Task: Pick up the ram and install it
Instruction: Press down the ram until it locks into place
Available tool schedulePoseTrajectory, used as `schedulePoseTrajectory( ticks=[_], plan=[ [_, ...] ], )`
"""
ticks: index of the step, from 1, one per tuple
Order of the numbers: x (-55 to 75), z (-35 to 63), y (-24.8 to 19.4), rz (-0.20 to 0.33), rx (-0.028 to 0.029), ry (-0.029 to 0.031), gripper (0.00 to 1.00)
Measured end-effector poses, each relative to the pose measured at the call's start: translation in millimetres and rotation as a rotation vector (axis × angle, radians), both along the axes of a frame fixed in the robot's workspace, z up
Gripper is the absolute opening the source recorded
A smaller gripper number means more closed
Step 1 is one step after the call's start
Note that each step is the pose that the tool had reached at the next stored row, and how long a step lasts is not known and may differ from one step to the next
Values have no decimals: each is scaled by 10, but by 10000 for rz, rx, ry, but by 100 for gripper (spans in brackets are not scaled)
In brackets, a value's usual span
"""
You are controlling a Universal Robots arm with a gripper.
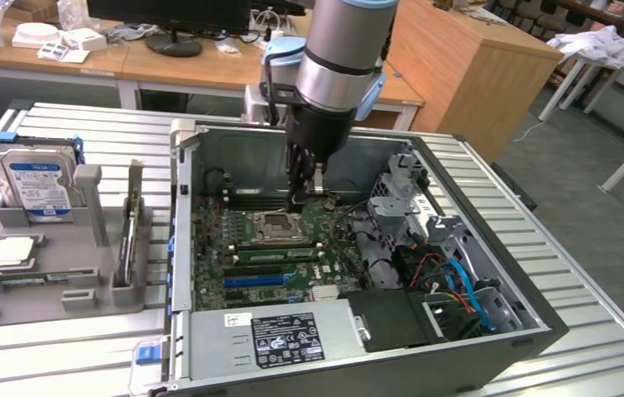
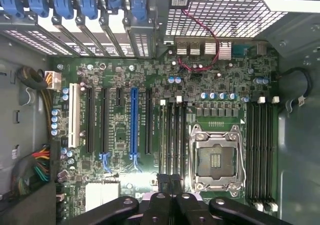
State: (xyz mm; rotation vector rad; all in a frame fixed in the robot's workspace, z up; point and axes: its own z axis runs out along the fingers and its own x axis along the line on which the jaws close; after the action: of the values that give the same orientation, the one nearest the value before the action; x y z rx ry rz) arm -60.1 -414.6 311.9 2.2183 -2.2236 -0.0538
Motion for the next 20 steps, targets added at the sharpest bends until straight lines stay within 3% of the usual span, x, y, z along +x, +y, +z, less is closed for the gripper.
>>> schedulePoseTrajectory(
  ticks=[20],
  plan=[
    [1,199,0,1,2,-1,11]
  ],
)
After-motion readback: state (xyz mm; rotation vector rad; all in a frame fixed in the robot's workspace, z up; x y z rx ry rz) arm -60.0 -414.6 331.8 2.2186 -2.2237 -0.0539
